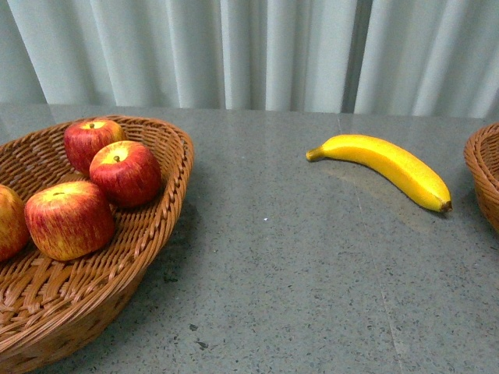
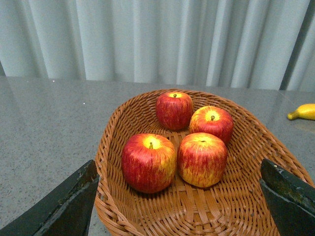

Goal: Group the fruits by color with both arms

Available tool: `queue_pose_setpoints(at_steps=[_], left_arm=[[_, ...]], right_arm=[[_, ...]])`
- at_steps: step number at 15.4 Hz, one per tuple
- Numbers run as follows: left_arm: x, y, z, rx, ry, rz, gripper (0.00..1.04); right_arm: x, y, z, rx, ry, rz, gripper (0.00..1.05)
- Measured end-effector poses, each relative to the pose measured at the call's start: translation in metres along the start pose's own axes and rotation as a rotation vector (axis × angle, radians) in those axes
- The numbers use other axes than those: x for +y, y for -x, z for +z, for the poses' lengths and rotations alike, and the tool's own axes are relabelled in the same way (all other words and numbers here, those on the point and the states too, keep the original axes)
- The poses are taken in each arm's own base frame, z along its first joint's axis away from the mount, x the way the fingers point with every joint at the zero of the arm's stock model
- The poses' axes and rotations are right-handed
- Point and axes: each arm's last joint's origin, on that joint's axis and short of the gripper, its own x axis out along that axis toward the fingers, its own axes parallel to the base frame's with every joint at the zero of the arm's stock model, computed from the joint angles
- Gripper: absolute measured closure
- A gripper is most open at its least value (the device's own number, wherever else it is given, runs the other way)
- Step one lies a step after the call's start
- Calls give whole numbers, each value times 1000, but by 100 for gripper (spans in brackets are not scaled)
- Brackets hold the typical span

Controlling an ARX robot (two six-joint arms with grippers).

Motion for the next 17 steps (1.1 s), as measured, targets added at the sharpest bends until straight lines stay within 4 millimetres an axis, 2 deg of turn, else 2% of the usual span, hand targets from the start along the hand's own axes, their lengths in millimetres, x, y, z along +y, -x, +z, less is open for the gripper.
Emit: queue_pose_setpoints(at_steps=[2, 4, 6, 8, 10, 12, 15, 17], left_arm=[[0, 0, 0, 0, 0, 0, 7], [0, 0, 0, 0, 0, 0, 7], [0, 0, 0, 0, 0, 0, 7], [0, 0, 0, 0, 0, 0, 7], [0, 0, 0, 0, 0, 0, 7], [0, 0, 0, 0, 0, 0, 7], [0, 0, 0, 0, 0, 0, 7], [0, 0, 0, 0, 0, 0, 7]], right_arm=[[21, 5, 42, -120, 25, 64, 6], [51, -5, 81, -206, 25, 136, 7], [90, -30, 111, -232, 13, 235, 7], [134, -70, 134, -203, 3, 334, 7], [167, -109, 144, -150, 13, 404, 7], [185, -152, 142, -67, 16, 411, 7], [195, -198, 129, 54, 50, 419, 7], [191, -216, 127, 91, 74, 417, 7]])
